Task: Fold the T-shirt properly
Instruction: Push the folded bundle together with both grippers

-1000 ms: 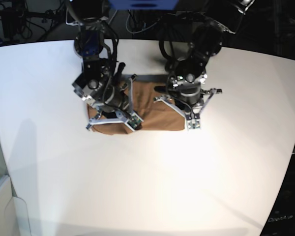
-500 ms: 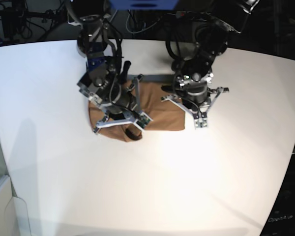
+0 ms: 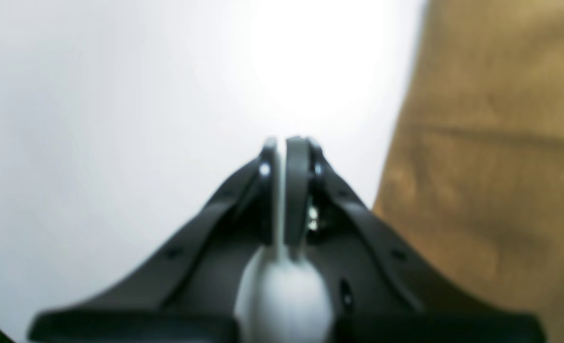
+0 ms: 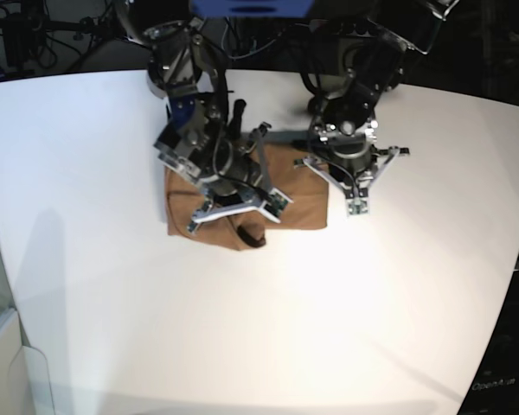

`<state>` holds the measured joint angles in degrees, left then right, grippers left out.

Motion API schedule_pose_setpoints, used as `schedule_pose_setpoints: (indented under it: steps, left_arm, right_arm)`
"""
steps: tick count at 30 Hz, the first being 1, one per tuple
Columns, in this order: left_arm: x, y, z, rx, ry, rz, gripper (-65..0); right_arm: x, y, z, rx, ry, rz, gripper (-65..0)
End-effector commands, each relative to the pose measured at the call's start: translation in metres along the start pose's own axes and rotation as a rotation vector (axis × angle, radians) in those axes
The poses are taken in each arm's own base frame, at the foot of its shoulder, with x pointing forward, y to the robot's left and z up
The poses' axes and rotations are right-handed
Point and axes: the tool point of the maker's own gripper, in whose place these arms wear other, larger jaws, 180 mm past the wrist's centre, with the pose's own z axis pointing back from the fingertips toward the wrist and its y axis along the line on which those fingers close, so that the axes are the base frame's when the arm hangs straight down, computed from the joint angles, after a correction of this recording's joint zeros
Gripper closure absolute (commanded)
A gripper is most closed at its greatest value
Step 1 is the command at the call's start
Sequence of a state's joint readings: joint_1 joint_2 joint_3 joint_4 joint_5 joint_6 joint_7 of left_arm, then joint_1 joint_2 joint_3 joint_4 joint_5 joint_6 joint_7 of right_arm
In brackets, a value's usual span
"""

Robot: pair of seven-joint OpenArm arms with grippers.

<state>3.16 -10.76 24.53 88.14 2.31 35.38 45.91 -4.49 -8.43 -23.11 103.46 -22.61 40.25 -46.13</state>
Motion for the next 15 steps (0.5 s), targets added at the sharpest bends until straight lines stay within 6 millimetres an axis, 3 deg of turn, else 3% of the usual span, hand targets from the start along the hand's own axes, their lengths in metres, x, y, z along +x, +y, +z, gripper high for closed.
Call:
schedule_pose_setpoints:
  steps: [1, 15]
  left_arm:
    - [0.006, -0.001, 0.000, -0.004, -0.012, 0.007, -2.7]
    - [0.017, -0.007, 0.004, -0.021, -0.063, 0.015, -2.7]
  right_arm:
    - [0.016, 0.000, 0.002, -0.004, -0.051, 0.002, -1.0]
    - [0.057, 0.040, 0.005, 0.077, -0.140, 0.123, -1.0]
